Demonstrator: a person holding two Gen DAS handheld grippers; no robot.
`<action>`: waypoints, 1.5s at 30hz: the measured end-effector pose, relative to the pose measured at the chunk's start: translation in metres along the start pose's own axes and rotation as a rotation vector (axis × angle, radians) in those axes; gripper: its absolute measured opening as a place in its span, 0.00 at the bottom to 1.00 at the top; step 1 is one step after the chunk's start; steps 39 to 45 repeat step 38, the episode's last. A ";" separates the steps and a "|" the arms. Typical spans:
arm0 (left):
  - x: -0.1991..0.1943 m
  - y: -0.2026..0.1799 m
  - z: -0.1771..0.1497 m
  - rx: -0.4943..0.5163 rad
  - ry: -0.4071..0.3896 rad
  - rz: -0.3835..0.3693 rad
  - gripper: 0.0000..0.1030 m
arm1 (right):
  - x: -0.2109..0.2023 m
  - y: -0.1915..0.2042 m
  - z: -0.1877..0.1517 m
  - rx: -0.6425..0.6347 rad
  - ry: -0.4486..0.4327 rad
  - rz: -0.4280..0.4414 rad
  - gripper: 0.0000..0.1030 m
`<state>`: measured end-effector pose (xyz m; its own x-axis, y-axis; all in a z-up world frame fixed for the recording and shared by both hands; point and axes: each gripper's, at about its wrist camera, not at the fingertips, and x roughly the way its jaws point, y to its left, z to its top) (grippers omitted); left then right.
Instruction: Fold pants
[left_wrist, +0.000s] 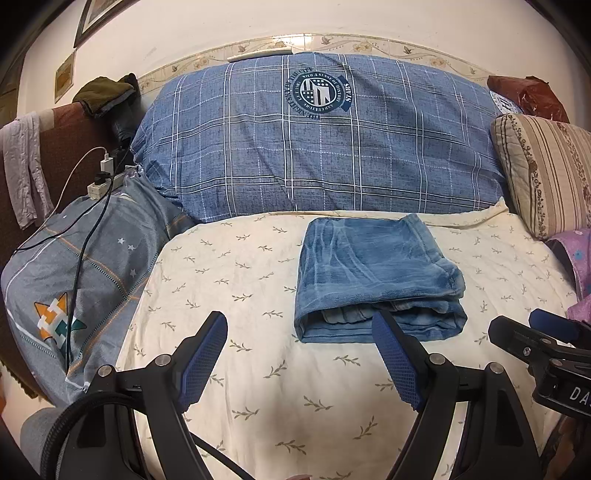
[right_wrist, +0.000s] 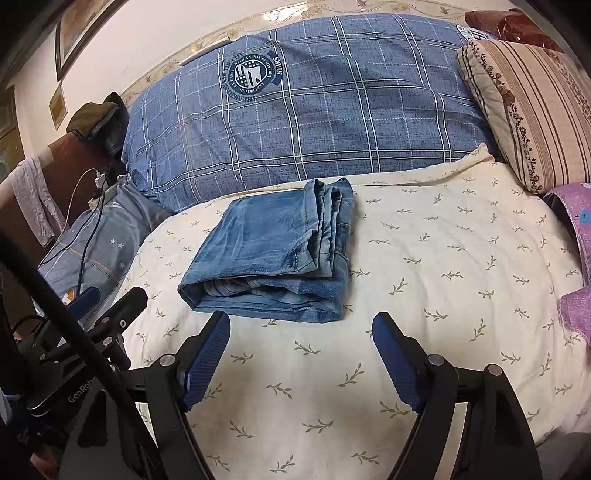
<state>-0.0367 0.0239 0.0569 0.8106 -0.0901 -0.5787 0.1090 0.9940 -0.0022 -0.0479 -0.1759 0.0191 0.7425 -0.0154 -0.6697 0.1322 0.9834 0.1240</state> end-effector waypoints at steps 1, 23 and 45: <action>0.000 0.000 0.000 -0.001 0.000 -0.001 0.79 | 0.000 0.000 0.000 0.000 0.000 -0.001 0.78; 0.004 -0.002 0.000 0.004 0.008 0.002 0.79 | 0.000 -0.001 -0.001 0.002 0.002 -0.005 0.78; 0.007 -0.004 -0.002 0.028 0.004 -0.003 0.79 | 0.001 -0.005 -0.001 0.006 0.004 -0.016 0.78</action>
